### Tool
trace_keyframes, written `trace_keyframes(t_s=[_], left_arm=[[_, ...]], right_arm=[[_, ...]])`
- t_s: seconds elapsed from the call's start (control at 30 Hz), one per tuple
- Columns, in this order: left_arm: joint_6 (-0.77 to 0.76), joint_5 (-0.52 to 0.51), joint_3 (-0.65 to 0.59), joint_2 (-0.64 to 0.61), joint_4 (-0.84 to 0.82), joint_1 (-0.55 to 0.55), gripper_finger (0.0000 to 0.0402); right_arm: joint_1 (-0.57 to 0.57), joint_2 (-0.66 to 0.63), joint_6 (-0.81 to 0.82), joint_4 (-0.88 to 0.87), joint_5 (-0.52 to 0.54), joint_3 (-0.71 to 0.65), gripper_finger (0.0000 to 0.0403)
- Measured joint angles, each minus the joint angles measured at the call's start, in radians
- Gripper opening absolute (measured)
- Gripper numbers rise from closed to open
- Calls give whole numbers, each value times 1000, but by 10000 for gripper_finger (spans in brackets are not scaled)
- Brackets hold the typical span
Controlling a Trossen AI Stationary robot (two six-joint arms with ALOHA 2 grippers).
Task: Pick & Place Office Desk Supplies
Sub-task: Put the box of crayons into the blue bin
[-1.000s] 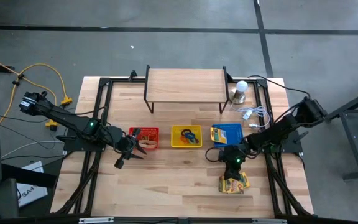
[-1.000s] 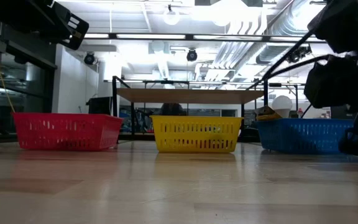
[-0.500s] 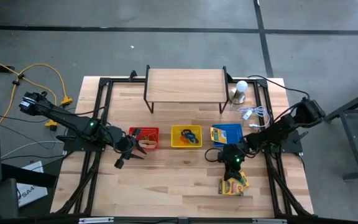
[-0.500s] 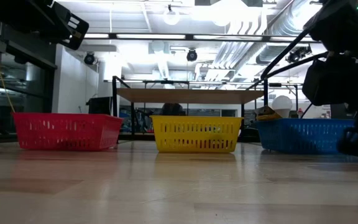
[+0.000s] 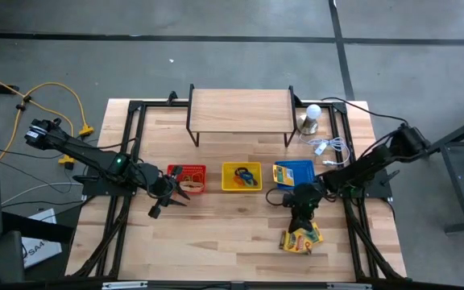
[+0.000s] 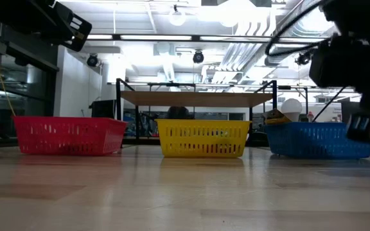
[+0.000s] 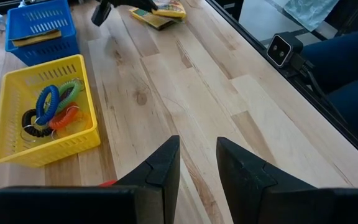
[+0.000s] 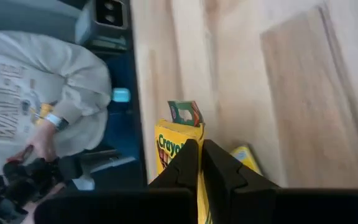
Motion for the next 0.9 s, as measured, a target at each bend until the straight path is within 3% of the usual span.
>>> trace_keyframes(t_s=[0.23, 0.57, 0.9], left_arm=[[0, 0, 0, 0, 0, 0, 100], [0, 0, 0, 0, 0, 0, 100], [0, 0, 0, 0, 0, 0, 100]], right_arm=[[0, -126, 20, -49, 71, 0, 3], [-2, -280, 18, -194, 283, 1, 3], [-122, -476, -83, -317, 422, 2, 3]])
